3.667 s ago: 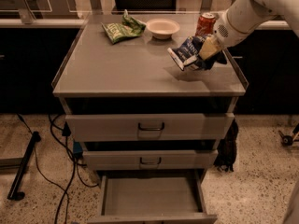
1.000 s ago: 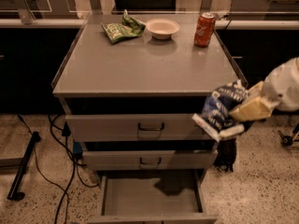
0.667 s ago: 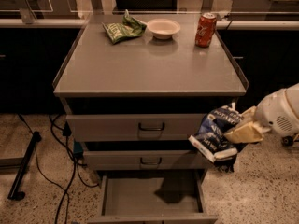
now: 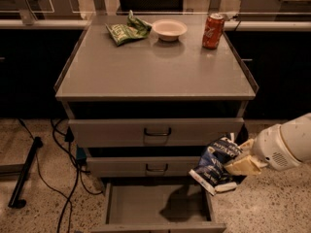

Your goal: Place blue chip bag into bottom drawer

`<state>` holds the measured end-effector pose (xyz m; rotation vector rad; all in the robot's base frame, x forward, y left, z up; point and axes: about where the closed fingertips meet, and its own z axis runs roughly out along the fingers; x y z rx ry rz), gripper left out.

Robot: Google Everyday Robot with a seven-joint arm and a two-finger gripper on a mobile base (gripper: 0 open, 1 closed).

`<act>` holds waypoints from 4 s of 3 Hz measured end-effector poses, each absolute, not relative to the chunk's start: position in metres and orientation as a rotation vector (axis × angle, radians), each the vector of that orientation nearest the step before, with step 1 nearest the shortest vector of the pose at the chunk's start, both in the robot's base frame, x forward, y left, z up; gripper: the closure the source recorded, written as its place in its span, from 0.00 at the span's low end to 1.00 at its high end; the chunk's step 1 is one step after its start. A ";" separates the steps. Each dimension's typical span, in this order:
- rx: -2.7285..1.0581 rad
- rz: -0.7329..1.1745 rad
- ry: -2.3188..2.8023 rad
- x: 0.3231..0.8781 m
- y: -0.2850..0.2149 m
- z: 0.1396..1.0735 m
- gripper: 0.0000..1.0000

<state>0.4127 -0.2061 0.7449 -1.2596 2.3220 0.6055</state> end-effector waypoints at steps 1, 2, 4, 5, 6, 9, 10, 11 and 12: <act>-1.261 0.606 2.320 0.412 -0.206 0.740 1.00; -1.270 0.616 2.297 0.410 -0.206 0.690 1.00; -1.212 0.665 2.265 0.411 -0.186 0.558 1.00; -1.215 0.663 2.265 0.411 -0.185 0.557 1.00; -1.319 0.529 2.215 0.417 -0.174 0.532 1.00; -1.344 0.432 2.150 0.478 -0.167 0.386 1.00; -1.329 0.441 2.153 0.480 -0.166 0.379 1.00; -1.356 0.430 2.149 0.480 -0.167 0.362 1.00; -1.373 0.412 2.134 0.485 -0.166 0.312 1.00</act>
Offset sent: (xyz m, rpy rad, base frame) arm -0.0058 -0.0018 -0.1149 0.0294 -0.0292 0.0220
